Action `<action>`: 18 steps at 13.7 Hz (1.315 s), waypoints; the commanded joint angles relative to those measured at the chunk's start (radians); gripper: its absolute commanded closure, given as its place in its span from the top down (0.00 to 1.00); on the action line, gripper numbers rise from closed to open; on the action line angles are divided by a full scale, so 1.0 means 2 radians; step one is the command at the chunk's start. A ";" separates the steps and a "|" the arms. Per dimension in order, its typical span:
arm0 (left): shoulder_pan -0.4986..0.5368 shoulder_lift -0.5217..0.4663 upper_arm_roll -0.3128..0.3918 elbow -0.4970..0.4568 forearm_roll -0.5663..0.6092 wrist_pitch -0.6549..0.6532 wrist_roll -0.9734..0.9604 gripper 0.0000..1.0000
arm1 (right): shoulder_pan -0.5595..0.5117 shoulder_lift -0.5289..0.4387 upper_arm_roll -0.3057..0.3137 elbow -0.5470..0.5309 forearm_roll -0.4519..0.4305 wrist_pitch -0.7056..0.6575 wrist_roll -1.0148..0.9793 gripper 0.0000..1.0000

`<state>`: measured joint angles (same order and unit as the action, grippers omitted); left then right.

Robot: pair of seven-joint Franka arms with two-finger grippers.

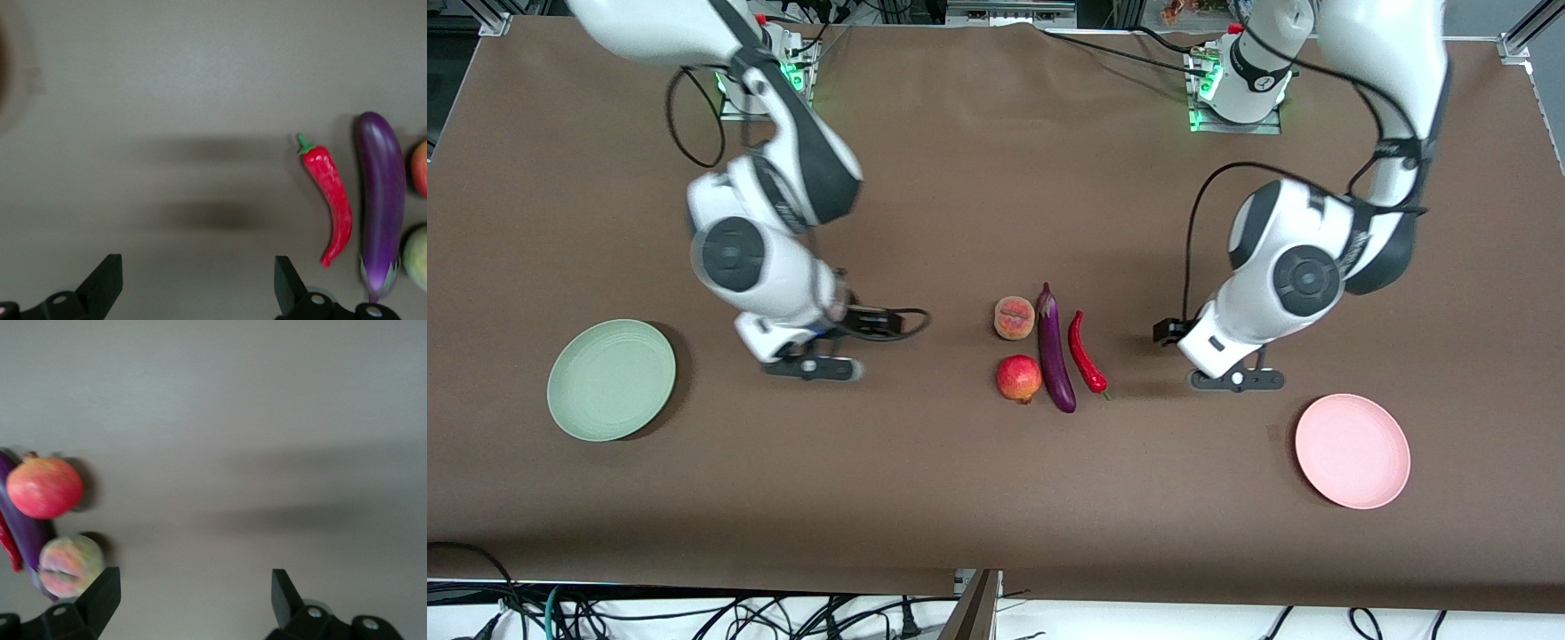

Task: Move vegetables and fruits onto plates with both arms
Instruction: 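Reach the left gripper to the chili while the right gripper reaches the peach, then grasp the chili with the left gripper while the right gripper grasps the peach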

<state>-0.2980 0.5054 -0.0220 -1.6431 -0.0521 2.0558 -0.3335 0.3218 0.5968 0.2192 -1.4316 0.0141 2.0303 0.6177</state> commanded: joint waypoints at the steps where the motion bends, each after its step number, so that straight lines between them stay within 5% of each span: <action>1: -0.001 0.049 0.005 0.016 -0.026 0.040 -0.009 1.00 | 0.041 0.033 -0.005 0.006 0.000 0.056 0.058 1.00; 7: -0.014 0.108 -0.002 0.017 -0.136 0.134 -0.049 1.00 | 0.106 0.083 -0.005 0.006 -0.002 0.173 0.109 1.00; 13: -0.060 0.154 0.000 0.073 -0.139 0.135 -0.188 0.97 | 0.137 0.120 -0.008 0.007 -0.022 0.220 0.109 1.00; 16: -0.063 0.161 0.003 0.075 -0.137 0.135 -0.190 0.66 | 0.141 0.129 -0.008 0.007 -0.042 0.223 0.109 1.00; 18: -0.064 0.168 0.003 0.075 -0.138 0.136 -0.191 0.60 | 0.144 0.133 -0.008 0.007 -0.051 0.223 0.108 1.00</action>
<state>-0.4192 0.8134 -0.0252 -1.5255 -0.3183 2.3321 -0.7040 0.5964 0.8521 0.2120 -1.4305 -0.0620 2.4670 0.8221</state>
